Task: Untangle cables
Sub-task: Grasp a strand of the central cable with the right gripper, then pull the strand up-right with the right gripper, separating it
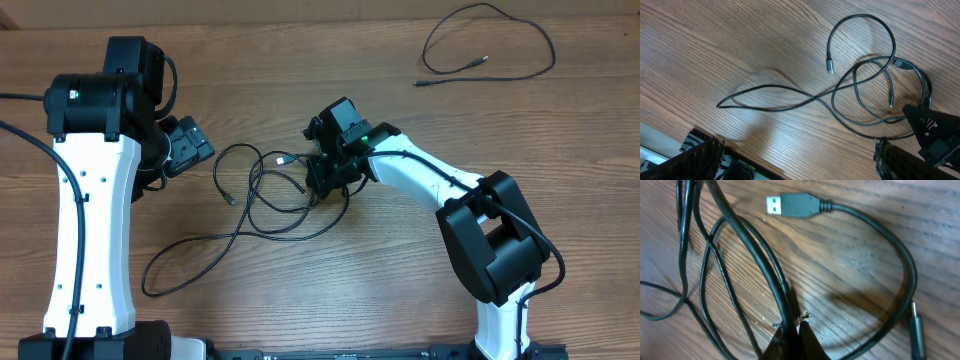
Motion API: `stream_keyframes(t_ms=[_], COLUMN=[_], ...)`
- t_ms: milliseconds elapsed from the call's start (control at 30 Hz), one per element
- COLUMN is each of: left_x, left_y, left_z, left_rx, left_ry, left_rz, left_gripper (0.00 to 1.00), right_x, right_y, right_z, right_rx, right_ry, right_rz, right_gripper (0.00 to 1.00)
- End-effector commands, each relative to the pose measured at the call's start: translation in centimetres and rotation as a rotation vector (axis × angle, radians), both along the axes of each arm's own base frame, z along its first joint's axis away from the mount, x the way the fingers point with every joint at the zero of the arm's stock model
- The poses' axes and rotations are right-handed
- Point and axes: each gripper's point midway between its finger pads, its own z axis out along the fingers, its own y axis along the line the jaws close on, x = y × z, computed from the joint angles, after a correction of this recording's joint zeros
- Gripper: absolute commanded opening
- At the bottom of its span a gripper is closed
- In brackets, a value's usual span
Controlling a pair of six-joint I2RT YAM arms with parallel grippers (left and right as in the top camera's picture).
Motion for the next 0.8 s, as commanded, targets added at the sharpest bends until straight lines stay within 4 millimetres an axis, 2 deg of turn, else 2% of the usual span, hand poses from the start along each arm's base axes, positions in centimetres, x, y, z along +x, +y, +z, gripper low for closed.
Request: stream_keyframes(t_ms=[0, 67, 200, 333, 433, 567, 667, 700, 767], left_x=[0.0, 0.0, 0.0, 0.0, 0.0, 0.0, 0.0, 0.0, 0.0], left_y=[0.0, 0.0, 0.0, 0.0, 0.0, 0.0, 0.0, 0.0, 0.0], left_z=[-0.2, -0.2, -0.2, -0.2, -0.2, -0.2, -0.2, -0.2, -0.2], left_rx=[0.000, -0.001, 0.000, -0.001, -0.001, -0.001, -0.001, -0.001, 0.000], left_ry=[0.008, 0.008, 0.008, 0.008, 0.008, 0.008, 0.008, 0.008, 0.008], left_rz=[-0.005, -0.005, -0.005, -0.005, -0.005, -0.005, -0.005, -0.005, -0.005], left_gripper=[1.00, 0.99, 1.00, 1.00, 1.00, 1.00, 1.00, 0.99, 0.99], right_x=[2.3, 3.3, 4.7, 5.2, 5.5, 6.2, 6.4, 6.2, 6.0], right_y=[0.2, 0.0, -0.3, -1.0, -2.3, -5.7, -9.4, -11.6, -13.9], right_z=[3.5, 6.2, 12.9, 20.1, 24.5, 29.5, 32.5, 34.0, 35.1], right_rx=[0.042, 0.063, 0.117, 0.180, 0.186, 0.111, 0.026, -0.007, -0.028], right_ry=[-0.041, -0.074, -0.163, -0.279, -0.376, -0.547, -0.659, -0.702, -0.725], right_rz=[-0.045, -0.057, -0.076, -0.093, -0.130, -0.250, -0.370, -0.430, -0.482], right_gripper=[0.04, 0.04, 0.04, 0.04, 0.04, 0.04, 0.04, 0.04, 0.04])
